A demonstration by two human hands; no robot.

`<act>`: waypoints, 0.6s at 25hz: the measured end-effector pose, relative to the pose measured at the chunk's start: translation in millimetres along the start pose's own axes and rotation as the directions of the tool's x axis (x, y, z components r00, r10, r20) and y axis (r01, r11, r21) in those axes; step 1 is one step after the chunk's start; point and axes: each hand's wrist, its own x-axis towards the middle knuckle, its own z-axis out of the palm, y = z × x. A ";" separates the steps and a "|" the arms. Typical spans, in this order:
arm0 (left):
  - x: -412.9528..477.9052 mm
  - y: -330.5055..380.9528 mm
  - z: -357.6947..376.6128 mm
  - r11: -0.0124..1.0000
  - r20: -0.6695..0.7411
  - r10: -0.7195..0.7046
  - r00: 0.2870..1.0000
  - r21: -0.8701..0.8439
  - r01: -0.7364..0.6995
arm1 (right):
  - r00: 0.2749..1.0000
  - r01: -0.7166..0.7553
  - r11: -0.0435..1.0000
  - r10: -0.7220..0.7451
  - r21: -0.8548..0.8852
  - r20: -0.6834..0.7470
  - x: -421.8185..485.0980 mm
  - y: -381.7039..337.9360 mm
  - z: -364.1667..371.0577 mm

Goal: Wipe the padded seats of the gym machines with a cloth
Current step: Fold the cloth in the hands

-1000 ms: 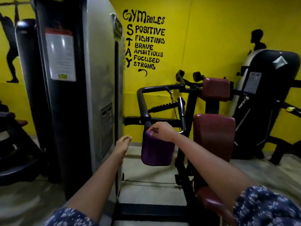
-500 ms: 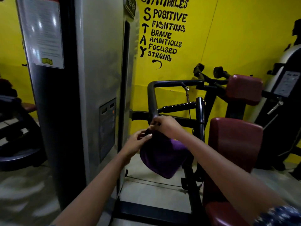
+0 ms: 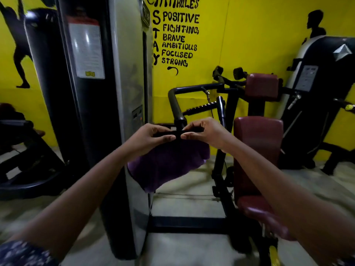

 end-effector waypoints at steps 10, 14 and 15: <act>-122.1 -2.3 68.8 0.971 0.259 -0.087 0.962 0.237 0.024 | 0.912 -0.394 0.913 0.403 0.111 -0.080 -171.7 45.2 110.8; -151.9 -21.8 103.1 0.974 0.351 -0.133 0.927 0.222 0.056 | 0.864 -0.479 0.863 0.496 0.161 -0.088 -231.1 64.2 132.2; -157.4 -25.1 110.2 0.978 0.378 -0.115 0.918 0.205 0.038 | 0.857 -0.488 0.862 0.503 0.138 -0.109 -240.0 64.5 131.6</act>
